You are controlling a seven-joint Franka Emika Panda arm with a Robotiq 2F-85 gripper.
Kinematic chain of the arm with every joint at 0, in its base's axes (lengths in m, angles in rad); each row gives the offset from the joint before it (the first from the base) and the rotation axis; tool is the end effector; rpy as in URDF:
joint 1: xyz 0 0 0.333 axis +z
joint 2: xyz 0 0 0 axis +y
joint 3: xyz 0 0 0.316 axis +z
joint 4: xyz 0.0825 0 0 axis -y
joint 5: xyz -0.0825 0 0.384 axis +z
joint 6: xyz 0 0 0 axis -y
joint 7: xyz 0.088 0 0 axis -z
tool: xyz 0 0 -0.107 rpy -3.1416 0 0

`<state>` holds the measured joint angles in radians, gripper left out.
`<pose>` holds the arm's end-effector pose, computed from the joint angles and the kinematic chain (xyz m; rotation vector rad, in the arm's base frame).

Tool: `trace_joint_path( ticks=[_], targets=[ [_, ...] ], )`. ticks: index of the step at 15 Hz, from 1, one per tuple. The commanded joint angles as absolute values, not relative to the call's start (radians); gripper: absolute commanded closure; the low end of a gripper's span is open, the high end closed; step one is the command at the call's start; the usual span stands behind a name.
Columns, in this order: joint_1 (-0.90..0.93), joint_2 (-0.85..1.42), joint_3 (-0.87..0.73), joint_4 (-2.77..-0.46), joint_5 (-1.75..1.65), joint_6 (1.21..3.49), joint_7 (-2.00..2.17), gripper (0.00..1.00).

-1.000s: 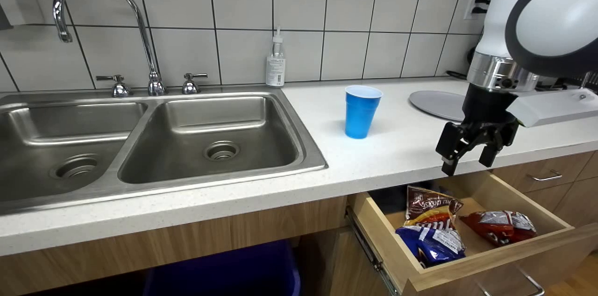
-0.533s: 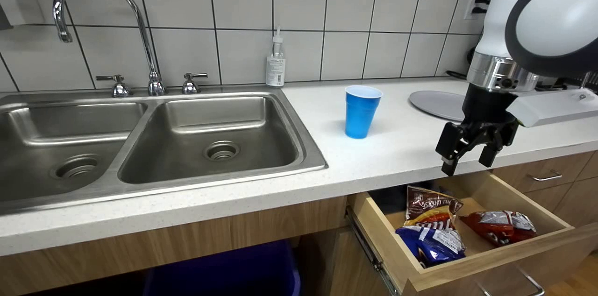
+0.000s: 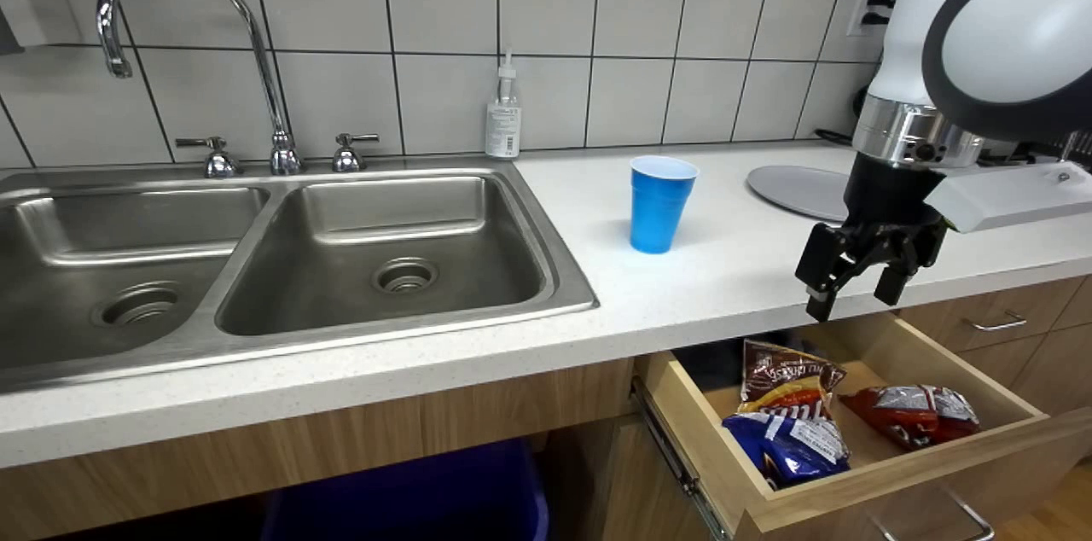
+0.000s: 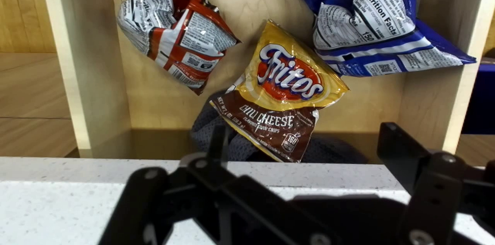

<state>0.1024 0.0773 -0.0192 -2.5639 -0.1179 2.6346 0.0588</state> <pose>0.4486 0.0402 0.2367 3.0766 0.1968 -0.0038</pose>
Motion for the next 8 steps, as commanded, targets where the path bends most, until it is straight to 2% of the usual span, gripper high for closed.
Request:
trace_joint_path(
  ticks=[1,8],
  targets=[
    [0.083,0.077,0.0,-2.563,-0.12,2.633,0.06,0.0],
    [0.083,0.054,-0.009,-2.575,-0.167,2.631,0.079,0.0]
  ],
)
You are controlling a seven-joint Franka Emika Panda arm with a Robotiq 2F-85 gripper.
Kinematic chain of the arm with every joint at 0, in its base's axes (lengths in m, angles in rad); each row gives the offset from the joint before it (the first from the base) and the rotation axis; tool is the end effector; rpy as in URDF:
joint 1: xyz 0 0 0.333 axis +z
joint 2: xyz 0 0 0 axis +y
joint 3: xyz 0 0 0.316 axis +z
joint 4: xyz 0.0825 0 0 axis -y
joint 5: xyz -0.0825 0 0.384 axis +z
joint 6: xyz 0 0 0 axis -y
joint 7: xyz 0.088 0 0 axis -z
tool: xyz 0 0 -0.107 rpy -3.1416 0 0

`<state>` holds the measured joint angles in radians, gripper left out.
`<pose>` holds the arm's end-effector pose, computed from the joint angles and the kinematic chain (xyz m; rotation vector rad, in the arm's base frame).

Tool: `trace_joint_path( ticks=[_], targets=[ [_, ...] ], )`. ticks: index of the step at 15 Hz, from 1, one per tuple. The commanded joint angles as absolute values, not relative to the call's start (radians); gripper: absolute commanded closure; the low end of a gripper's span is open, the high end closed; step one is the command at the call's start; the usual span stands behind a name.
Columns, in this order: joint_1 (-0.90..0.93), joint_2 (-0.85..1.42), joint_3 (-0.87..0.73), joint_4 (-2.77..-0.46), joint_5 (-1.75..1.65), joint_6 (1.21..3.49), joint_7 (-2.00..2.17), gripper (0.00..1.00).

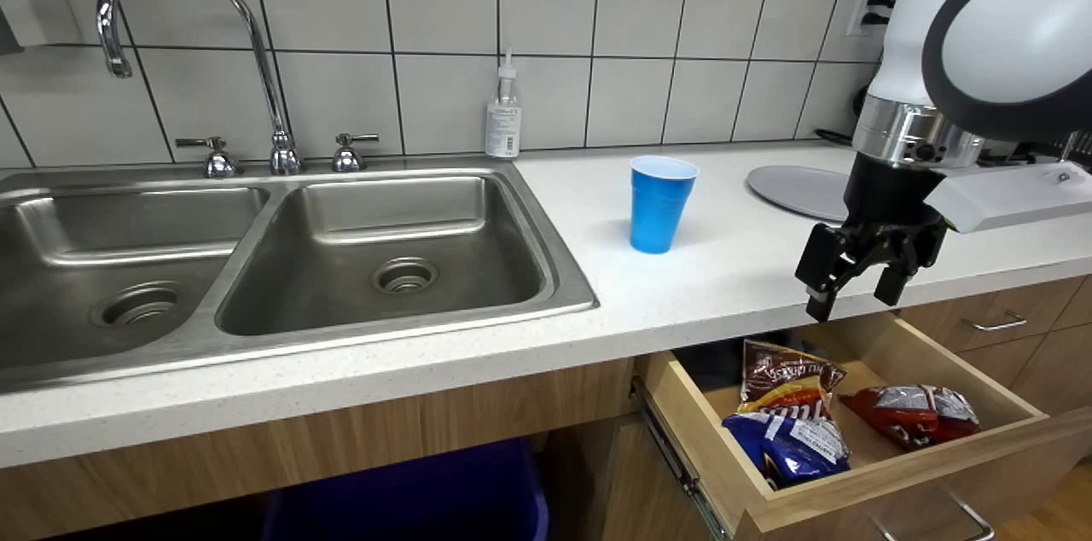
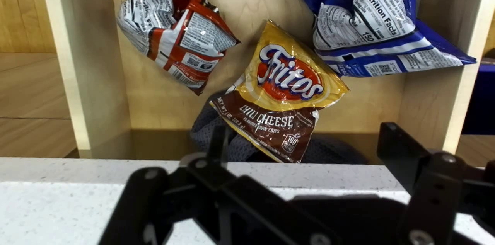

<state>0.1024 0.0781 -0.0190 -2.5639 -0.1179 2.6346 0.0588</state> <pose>0.4485 0.0403 0.2363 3.0766 0.1971 -0.0051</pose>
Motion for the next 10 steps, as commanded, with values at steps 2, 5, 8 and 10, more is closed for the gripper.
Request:
trace_joint_path(
  ticks=[2,5,8,10],
  targets=[
    [0.078,0.016,-0.013,-2.595,-0.187,2.625,0.064,0.0],
    [0.061,-0.042,-0.019,-2.629,-0.203,2.613,0.042,0.0],
    [0.038,-0.106,-0.024,-2.664,-0.212,2.598,0.015,0.0],
    [0.022,-0.143,-0.029,-2.686,-0.186,2.59,-0.032,0.0]
  ],
)
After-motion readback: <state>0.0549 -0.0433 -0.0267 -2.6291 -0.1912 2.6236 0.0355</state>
